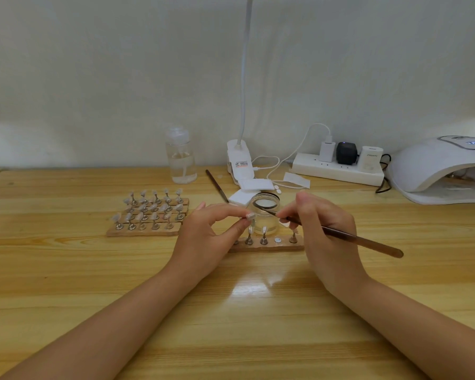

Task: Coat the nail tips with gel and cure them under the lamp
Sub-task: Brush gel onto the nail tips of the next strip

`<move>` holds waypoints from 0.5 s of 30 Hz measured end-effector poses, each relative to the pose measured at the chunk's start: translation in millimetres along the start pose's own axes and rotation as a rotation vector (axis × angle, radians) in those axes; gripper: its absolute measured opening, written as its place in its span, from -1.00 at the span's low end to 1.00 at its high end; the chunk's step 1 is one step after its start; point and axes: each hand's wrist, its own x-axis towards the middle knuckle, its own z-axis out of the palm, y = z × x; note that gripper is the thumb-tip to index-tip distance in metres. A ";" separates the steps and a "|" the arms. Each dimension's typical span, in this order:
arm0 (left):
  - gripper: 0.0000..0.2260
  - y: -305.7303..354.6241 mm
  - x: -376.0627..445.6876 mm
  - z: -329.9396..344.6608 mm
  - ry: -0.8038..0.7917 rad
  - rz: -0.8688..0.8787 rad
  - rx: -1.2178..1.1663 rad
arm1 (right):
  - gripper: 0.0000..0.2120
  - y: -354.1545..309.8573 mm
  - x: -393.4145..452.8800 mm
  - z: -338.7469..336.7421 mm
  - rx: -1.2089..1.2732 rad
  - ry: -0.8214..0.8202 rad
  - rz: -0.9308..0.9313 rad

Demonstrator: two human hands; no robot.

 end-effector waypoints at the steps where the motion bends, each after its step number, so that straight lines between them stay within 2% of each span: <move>1: -0.85 0.0 0.1 0.3 -0.003 0.001 0.005 | -0.66 -0.6 -0.2 0.5 -0.024 -0.010 -0.017; 3: -0.88 -0.7 0.1 0.6 -0.007 0.028 0.016 | -0.68 -1.4 -0.3 1.5 -0.061 -0.035 -0.046; 11: -0.79 -0.6 0.7 1.1 0.013 0.069 0.022 | -0.68 -1.5 -1.7 2.5 -0.080 -0.091 -0.140; 15: -0.80 0.1 0.2 0.3 0.015 0.050 0.017 | -0.64 -0.7 -2.7 1.7 -0.041 -0.102 -0.127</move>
